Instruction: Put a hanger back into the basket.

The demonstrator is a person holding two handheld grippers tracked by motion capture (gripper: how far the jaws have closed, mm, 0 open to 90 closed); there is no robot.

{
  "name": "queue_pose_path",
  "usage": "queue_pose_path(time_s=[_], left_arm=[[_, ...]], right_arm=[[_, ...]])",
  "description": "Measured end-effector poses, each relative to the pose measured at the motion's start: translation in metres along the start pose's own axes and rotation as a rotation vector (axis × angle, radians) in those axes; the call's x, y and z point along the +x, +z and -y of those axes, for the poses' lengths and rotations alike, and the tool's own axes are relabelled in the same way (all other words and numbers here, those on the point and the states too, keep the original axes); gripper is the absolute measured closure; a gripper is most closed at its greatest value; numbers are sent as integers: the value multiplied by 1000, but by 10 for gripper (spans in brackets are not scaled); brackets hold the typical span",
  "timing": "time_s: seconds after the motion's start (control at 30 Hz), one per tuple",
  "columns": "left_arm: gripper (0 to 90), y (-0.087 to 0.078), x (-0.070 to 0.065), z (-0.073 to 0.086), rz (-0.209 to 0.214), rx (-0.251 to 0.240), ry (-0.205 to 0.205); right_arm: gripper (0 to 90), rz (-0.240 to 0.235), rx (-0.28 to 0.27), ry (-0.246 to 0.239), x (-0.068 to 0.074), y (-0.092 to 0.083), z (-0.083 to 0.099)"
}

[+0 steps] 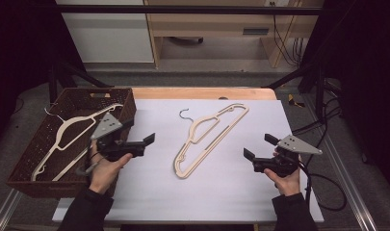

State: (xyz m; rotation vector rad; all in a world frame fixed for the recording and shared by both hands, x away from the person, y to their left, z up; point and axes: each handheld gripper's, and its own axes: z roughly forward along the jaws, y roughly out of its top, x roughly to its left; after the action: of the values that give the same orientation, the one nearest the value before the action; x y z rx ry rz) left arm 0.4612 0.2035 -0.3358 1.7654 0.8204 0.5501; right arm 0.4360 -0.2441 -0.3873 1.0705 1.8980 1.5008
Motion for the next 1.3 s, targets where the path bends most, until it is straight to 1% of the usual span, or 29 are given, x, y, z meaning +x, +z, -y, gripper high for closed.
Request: queue_pose_path(time_s=[0.03, 0.13, 0.2, 0.23, 0.27, 0.3, 0.37, 0.4, 0.47, 0.53, 0.63, 0.77, 0.87, 0.9, 1.0, 1.07, 1.1, 1.13, 1.17, 1.27, 1.3], left_arm=[[95, 6, -3, -1, 8, 9, 5], [101, 26, -10, -1, 10, 34, 14], [107, 38, -13, 1, 15, 54, 5], [107, 43, -14, 3, 19, 65, 4], [108, 50, -15, 5, 22, 79, 1], [111, 54, -16, 7, 23, 88, 4], [115, 62, -18, 9, 10, 104, 14], [121, 67, -18, 11, 8, 117, 11], [128, 77, -18, 16, 9, 141, -3], [147, 87, -20, 23, -8, 161, 1], [167, 103, -20, 33, -5, 205, -10], [207, 124, -19, 47, -16, 268, -11], [245, 138, -18, 56, -13, 299, -19], [259, 142, -18, 59, -11, 312, -17], [306, 153, -18, 68, -5, 349, -28], [339, 158, -18, 74, -8, 374, -20], [356, 159, -18, 75, -4, 386, -16], [374, 161, -19, 77, -11, 388, -12], [394, 162, -18, 78, -10, 400, -6], [449, 165, -18, 82, -13, 423, -11], [473, 165, -17, 83, -14, 431, -2]], right_arm=[[38, -4, 3, -2, 0, 0, 0], [38, -3, 6, -1, -1, 0, 1], [38, -7, 2, -7, -1, -1, 1], [38, -6, 5, 2, 0, -1, 1], [38, -5, 1, -1, 0, -1, 1], [38, -5, 1, 2, 0, -1, 0], [38, -7, 0, -1, -1, -1, 1], [38, -7, 3, 0, -1, -1, 1], [38, -7, 7, 3, 0, 0, 1], [38, -10, 7, 6, 0, 0, 1], [38, -12, 7, 5, 0, 0, 1], [38, -11, 9, 5, 0, 0, 1], [38, -9, 5, 5, 0, 0, 1], [38, -12, 4, 1, -1, 0, 1], [38, -9, 4, 0, -1, -1, 1], [38, -10, 4, -1, -1, -1, 1], [38, -9, 5, 0, -1, -1, 1], [38, -9, 4, -1, -1, 0, 1], [38, -8, 7, 3, -1, 0, 1], [38, -9, 10, -1, 0, 1, 1], [38, -11, 10, -1, 0, 1, 1]])
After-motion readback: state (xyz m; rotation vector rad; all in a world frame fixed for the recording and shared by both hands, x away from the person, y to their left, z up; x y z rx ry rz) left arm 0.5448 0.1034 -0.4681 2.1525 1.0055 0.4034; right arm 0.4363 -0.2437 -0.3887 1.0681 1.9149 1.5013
